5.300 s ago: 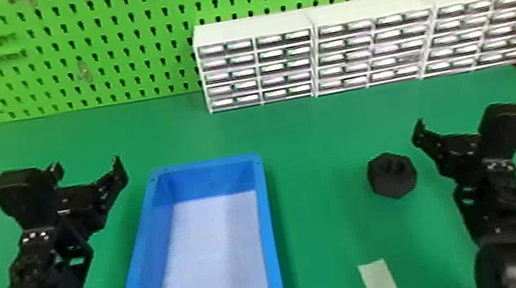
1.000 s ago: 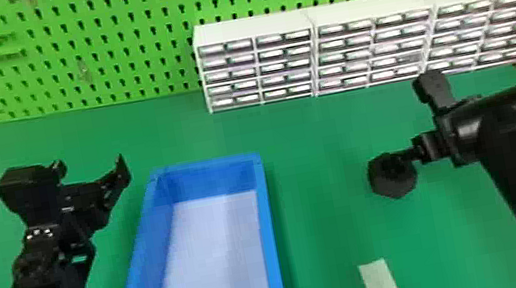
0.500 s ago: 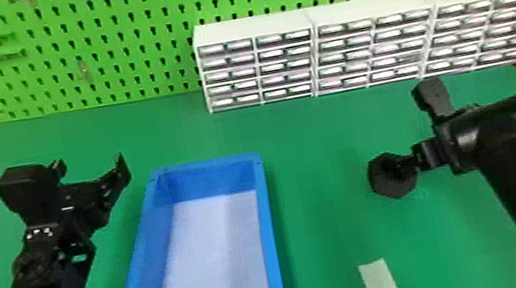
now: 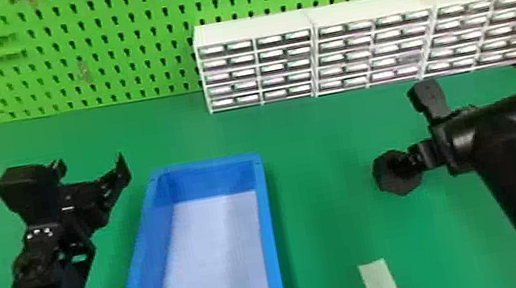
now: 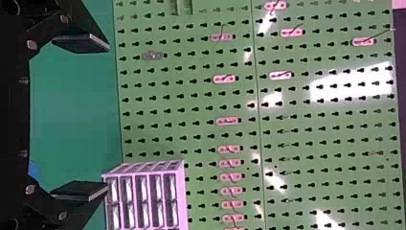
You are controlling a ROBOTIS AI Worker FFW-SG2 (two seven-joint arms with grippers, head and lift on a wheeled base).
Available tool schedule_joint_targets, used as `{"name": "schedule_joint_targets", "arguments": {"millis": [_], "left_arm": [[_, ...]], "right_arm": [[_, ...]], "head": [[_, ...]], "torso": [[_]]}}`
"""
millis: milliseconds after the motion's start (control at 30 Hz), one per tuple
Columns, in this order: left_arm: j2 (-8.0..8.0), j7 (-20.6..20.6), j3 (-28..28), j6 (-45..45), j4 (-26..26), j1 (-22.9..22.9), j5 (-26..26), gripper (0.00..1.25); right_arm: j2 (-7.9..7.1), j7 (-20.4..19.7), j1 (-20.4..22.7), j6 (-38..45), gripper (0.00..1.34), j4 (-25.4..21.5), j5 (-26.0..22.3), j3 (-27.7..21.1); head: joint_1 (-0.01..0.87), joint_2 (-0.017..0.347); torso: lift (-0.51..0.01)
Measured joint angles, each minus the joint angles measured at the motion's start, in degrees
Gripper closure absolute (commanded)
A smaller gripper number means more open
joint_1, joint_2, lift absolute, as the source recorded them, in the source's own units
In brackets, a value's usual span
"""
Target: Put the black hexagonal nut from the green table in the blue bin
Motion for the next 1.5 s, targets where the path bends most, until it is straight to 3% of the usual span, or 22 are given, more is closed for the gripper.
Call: {"name": "schedule_joint_targets", "arguments": {"millis": [300,633,1067,1333,1500], "left_arm": [[0.0,0.0,0.0,0.0,0.0,0.0,-0.2,0.25],[0.0,0.0,0.1,0.0,0.0,0.2,-0.3,0.25],[0.0,0.0,-0.1,0.0,0.0,0.4,-0.2,0.25],[0.0,0.0,-0.3,0.0,0.0,0.4,-0.1,0.25],[0.0,0.0,-0.2,0.0,0.0,0.4,-0.1,0.25]], "right_arm": [[0.17,-0.1,0.0,0.1,1.05,0.0,0.1,0.7],[0.43,0.2,0.8,2.2,1.05,-2.9,-1.1,1.5],[-0.18,2.3,4.8,8.1,1.05,-20.0,-5.7,1.1],[-0.17,4.5,7.0,10.2,1.05,-27.9,-7.5,1.7],[0.18,4.9,9.0,10.8,1.05,-33.3,-11.2,1.6]], "head": [[0.686,0.052],[0.686,0.052],[0.686,0.052],[0.686,0.052],[0.686,0.052]], "torso": [[-0.097],[-0.097],[-0.097],[-0.097],[-0.097]]}}
